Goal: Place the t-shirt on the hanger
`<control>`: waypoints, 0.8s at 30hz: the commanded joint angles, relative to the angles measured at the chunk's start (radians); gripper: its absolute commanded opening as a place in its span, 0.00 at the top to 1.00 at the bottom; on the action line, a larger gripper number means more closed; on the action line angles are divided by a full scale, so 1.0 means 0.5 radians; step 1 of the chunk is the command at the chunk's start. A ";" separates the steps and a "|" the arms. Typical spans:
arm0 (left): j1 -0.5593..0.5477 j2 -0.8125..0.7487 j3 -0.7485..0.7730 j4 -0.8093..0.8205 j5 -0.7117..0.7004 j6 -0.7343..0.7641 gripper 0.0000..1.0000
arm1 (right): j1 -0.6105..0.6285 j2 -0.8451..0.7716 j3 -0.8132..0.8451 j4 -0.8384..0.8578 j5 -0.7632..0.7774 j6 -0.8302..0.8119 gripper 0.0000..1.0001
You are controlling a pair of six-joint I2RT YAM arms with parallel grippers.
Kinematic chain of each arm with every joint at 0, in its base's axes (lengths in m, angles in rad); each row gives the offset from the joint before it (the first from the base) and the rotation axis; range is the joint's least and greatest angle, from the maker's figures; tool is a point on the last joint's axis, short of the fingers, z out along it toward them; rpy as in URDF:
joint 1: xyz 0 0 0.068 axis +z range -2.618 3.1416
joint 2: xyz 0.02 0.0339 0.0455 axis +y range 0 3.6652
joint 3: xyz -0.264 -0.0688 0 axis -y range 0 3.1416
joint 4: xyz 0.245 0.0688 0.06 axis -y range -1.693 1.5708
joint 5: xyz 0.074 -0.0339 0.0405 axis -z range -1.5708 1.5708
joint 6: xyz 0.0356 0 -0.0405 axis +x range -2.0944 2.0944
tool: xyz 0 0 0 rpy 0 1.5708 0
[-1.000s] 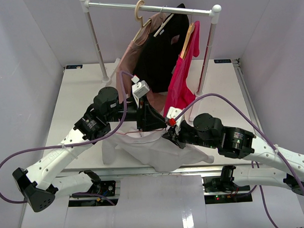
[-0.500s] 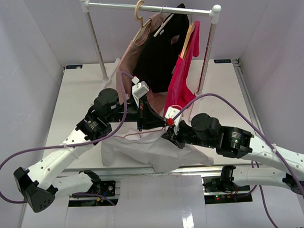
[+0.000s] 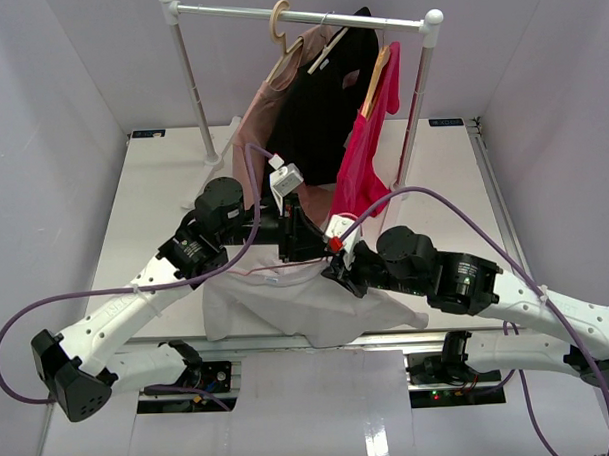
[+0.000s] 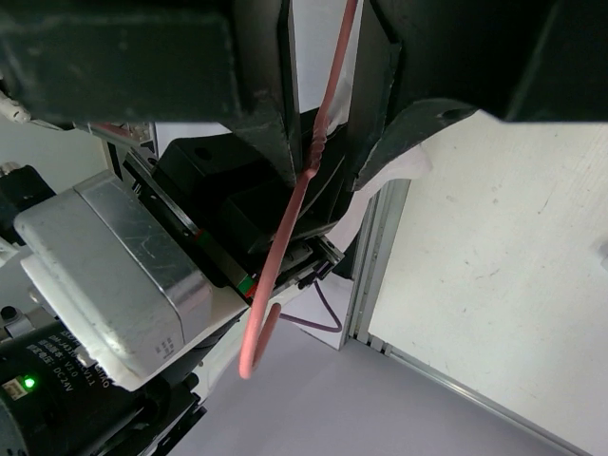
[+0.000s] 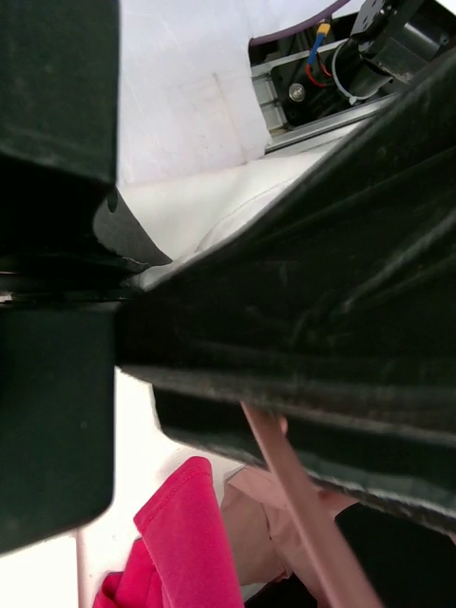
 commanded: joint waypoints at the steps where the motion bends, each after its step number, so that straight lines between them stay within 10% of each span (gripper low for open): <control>1: -0.008 -0.028 0.040 -0.009 -0.025 0.010 0.79 | 0.008 -0.022 0.098 0.152 -0.014 -0.002 0.92; 4: -0.008 -0.046 0.029 -0.009 -0.025 0.025 1.00 | 0.010 -0.033 0.088 0.150 -0.003 -0.001 0.92; 24: -0.005 -0.381 -0.019 -0.270 -0.419 0.213 1.00 | 0.008 -0.547 -0.243 0.155 0.219 0.072 0.89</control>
